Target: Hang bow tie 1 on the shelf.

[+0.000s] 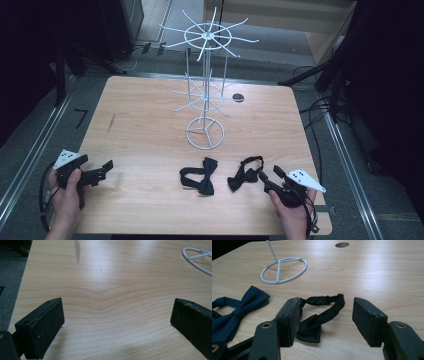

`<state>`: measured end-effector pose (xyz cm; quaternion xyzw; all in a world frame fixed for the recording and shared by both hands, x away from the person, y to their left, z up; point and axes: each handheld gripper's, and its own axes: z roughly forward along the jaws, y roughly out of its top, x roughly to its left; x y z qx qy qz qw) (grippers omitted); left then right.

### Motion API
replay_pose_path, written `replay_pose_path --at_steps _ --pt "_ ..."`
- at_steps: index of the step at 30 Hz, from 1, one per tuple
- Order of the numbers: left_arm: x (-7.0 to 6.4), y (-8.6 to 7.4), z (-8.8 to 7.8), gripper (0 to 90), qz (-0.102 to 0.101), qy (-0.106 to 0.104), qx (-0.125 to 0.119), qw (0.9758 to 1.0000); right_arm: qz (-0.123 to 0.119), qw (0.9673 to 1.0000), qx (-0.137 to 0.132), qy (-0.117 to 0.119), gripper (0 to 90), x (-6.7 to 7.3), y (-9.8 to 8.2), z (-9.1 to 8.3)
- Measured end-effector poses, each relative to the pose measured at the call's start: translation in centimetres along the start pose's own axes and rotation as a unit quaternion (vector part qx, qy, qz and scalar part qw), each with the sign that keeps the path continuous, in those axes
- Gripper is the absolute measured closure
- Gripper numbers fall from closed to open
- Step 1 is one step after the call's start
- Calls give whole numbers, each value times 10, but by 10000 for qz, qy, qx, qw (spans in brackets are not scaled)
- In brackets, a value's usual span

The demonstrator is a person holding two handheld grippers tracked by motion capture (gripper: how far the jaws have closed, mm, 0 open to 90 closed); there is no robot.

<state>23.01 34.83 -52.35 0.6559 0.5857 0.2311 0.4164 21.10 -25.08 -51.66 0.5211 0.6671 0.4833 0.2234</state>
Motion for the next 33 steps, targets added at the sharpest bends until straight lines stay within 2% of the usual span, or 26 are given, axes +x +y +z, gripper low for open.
replay_pose_path --at_steps 33 --pt "0 0 0 0 5 -1 7 10000 -263 9990 196 300 397 37 2 21"
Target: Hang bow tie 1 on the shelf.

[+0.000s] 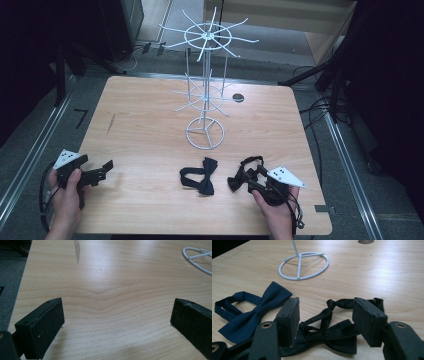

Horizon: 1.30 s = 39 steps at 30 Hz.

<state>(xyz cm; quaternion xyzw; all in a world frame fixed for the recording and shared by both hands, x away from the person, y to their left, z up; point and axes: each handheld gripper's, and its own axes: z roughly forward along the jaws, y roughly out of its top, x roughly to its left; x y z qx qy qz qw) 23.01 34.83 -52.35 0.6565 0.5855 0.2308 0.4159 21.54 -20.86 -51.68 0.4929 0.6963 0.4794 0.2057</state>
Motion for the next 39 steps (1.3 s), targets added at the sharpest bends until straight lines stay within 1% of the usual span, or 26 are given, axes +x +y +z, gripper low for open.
replay_pose_path --at_steps 12,13,14,18,25,29,32,39 --pt "0 0 0 0 1 1 -1 10000 -141 9997 95 150 397 15 1 13" --pt "0 0 0 0 -2 -3 2 10000 -123 9997 104 166 398 17 1 14" --pt "0 0 0 0 -4 -3 -4 10000 -166 9996 119 182 397 20 0 17" --pt "0 0 0 0 -4 -3 -4 10000 -190 9995 130 231 397 23 0 20" --pt "0 0 0 0 -1 -4 -3 10000 -222 9990 202 341 397 36 0 31" --pt "0 0 0 0 -4 -14 -1 10000 -213 9987 219 402 397 41 1 36" --pt "0 0 0 0 -3 -9 0 10000 -131 9986 241 461 397 46 1 40" --pt "0 0 0 0 1 -8 -5 10000 -93 9982 331 489 396 54 0 49"
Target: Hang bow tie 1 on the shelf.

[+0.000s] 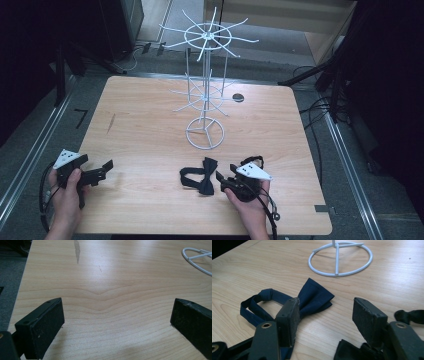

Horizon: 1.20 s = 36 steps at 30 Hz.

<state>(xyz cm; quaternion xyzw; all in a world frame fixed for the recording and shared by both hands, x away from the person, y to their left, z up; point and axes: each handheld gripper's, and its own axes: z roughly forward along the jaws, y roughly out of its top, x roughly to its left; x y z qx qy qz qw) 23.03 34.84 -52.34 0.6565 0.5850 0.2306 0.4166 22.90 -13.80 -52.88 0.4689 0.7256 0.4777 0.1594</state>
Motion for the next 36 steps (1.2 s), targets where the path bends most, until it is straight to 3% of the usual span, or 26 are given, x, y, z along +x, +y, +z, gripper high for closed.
replay_pose_path --at_steps 6,14,21,23,28,32,33,34,35,36 --pt "0 0 0 0 -2 1 1 10000 -168 9997 180 -27 385 12 -1 12" --pt "0 0 0 0 -1 -4 3 10000 -42 9995 308 -109 357 19 -2 24" --pt "0 0 0 0 -8 -12 5 10000 -54 9987 507 77 352 29 -4 35" --pt "0 0 0 0 -4 -12 6 10000 -145 9983 561 72 352 31 -5 37" --pt "0 0 0 0 0 -9 6 10000 -113 9975 685 90 359 31 -4 39" --pt "0 0 0 0 -2 -8 6 10000 -337 9968 723 24 385 34 -5 40" --pt "0 0 0 0 -1 -8 6 10000 -578 9953 772 -73 442 38 -5 39" --pt "0 0 0 0 -1 -8 6 10000 -578 9953 772 -73 442 38 -5 39" --pt "0 0 0 0 -1 -7 5 10000 -714 9944 773 -93 545 40 -6 39" --pt "0 0 0 0 -1 -7 5 10000 -753 9942 761 -83 589 40 -6 38"
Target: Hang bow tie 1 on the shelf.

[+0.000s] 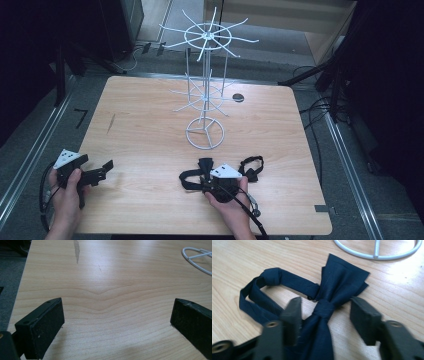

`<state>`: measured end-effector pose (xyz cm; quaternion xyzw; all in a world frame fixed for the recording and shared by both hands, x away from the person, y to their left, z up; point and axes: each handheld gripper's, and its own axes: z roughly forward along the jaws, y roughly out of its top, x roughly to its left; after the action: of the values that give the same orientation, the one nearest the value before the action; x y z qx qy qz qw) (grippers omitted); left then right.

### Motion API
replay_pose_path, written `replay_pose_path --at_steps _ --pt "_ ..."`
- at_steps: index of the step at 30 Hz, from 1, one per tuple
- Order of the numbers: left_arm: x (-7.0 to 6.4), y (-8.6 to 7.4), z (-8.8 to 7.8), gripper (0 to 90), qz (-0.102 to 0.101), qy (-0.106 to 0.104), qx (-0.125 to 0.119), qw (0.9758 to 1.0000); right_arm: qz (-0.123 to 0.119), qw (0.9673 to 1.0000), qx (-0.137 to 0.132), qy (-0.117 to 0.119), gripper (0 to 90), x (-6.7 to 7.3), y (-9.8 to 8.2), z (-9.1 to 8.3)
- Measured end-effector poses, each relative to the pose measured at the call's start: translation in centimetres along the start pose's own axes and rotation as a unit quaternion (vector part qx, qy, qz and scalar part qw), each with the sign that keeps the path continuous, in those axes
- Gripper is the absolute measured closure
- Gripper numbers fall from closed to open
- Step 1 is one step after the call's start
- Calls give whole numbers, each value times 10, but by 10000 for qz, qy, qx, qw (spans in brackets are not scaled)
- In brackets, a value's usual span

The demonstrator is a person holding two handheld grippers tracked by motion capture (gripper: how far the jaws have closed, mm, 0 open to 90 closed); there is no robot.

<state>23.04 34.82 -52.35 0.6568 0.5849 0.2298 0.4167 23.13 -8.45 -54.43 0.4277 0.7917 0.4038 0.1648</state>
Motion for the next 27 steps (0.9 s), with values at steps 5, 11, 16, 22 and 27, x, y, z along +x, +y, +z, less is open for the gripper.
replay_pose_path --at_steps 5,11,16,22,27 --pt "0 0 0 0 2 -2 0 10000 13 9999 -20 114 752 -3 -1 -2" --pt "0 0 0 0 -1 -3 -2 10000 98 9997 -21 241 774 -7 -2 -4" --pt "0 0 0 0 -15 -10 0 10000 72 9996 -148 227 776 -6 -2 -6" --pt "1 0 0 0 -9 -13 -3 10000 93 9986 -472 208 777 -8 3 -18" --pt "0 0 0 0 -5 -6 0 10000 69 9978 -626 203 777 -9 7 -24"
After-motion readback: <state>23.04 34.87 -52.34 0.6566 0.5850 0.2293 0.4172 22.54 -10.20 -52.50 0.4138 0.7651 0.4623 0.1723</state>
